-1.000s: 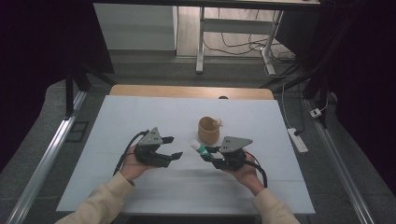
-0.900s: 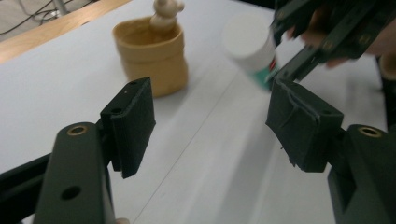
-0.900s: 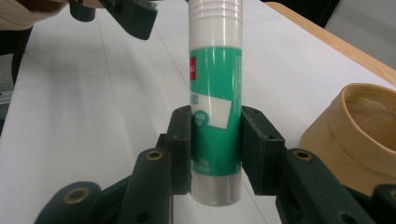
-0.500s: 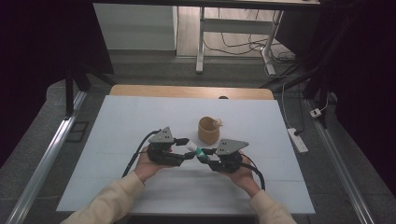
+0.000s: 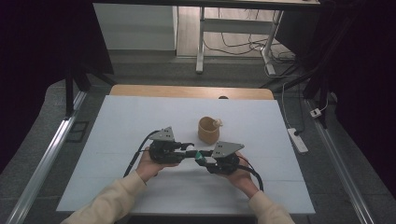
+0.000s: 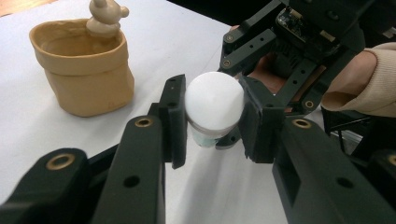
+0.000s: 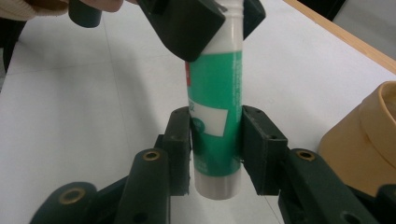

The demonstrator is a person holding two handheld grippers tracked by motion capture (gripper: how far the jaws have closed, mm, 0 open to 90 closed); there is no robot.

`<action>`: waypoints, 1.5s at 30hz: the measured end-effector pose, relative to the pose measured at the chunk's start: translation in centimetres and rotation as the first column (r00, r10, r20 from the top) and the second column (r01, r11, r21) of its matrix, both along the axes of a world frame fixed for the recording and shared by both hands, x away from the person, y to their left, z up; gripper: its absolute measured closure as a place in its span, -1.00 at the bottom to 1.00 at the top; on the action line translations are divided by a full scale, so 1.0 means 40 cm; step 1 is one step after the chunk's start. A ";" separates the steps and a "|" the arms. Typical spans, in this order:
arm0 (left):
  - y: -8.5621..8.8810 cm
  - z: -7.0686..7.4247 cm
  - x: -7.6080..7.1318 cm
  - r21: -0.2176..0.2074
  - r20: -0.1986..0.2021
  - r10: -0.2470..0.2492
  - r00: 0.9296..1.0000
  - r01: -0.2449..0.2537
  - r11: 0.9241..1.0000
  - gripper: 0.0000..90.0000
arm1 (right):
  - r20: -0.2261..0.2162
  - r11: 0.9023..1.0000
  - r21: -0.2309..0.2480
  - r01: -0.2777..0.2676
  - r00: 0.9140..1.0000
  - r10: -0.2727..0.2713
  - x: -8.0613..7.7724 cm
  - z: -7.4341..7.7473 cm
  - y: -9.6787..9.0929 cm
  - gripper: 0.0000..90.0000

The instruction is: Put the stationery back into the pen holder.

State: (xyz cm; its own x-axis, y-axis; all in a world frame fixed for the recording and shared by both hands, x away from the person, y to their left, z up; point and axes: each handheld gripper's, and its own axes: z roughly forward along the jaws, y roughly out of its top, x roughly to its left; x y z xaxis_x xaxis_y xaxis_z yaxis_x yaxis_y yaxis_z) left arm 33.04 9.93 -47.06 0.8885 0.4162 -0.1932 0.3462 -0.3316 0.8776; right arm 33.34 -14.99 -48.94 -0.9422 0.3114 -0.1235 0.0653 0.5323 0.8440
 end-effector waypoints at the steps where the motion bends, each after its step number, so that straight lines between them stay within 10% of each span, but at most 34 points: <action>1: 0.002 0.001 -0.001 0.009 0.009 0.009 1.000 -0.009 1.000 0.44 | -0.003 1.000 0.010 0.008 1.000 -0.008 0.001 0.000 -0.002 0.28; 15: 0.039 0.011 0.008 0.062 0.051 0.110 0.993 -0.113 0.992 0.44 | -0.052 0.988 0.050 0.143 0.989 -0.141 0.007 0.006 -0.087 -0.08; 27: 0.066 0.058 0.024 0.022 0.081 0.135 0.988 -0.138 0.990 0.44 | -0.082 0.959 0.065 0.277 0.959 -0.271 -0.032 0.007 -0.258 -0.13; 37: 0.027 0.129 0.120 0.000 0.085 0.159 0.984 -0.159 0.987 0.44 | -0.079 0.937 0.057 0.343 0.938 -0.339 -0.049 -0.002 -0.337 -0.15; 45: -0.046 0.125 0.199 0.045 0.072 0.168 0.983 -0.172 0.984 0.44 | -0.080 0.937 0.044 0.347 0.936 -0.343 -0.045 -0.010 -0.343 -0.15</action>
State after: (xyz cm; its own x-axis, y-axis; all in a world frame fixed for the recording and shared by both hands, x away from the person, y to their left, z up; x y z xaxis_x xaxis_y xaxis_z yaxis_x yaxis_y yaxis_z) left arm 41.00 8.11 -42.05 0.8143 0.5699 -0.1097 0.3415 -0.3178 0.8845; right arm 31.53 -28.72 -49.35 -0.7814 0.6231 -0.0343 0.2957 0.4181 0.8589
